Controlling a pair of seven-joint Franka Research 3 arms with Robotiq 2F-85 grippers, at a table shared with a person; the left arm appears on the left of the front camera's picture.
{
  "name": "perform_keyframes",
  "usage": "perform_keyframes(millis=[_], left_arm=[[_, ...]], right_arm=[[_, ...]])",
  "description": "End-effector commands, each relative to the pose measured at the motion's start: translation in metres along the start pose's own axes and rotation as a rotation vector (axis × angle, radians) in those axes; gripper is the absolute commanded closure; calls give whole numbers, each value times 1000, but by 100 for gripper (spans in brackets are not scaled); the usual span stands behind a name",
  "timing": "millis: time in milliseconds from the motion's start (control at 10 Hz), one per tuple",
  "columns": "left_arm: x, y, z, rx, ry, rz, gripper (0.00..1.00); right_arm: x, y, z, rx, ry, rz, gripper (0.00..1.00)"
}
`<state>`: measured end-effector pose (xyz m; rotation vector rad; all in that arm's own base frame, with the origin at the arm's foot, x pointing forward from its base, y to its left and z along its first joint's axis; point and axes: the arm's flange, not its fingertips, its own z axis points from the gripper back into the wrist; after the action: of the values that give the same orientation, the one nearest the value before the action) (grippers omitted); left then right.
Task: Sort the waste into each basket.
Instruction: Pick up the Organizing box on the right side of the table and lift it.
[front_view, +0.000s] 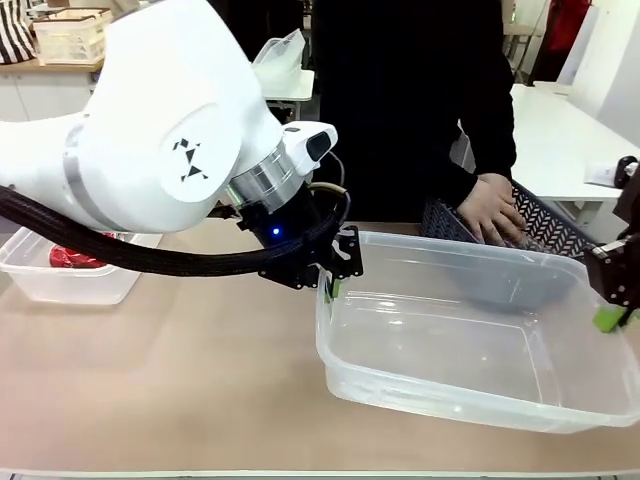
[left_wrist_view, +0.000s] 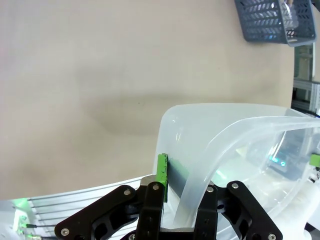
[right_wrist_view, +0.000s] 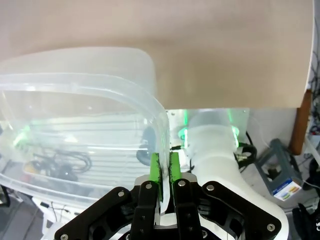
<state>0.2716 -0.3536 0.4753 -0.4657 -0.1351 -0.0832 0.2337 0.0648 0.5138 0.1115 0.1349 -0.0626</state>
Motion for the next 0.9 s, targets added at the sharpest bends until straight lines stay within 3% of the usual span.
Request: perform_keyframes(millis=[0, 300, 400, 800], left_arm=[[6, 1, 3, -23, 6, 1, 94], [9, 11, 21, -51, -22, 37, 94], [7, 16, 31, -60, -52, 66, 94], [22, 59, 87, -136, -96, 163, 94]], right_arm=[[11, 2, -1, 25, -15, -9, 92], [32, 23, 13, 23, -40, 55, 92], [39, 35, 17, -4, -47, 86, 100], [87, 91, 48, -52, -50, 165, 100]])
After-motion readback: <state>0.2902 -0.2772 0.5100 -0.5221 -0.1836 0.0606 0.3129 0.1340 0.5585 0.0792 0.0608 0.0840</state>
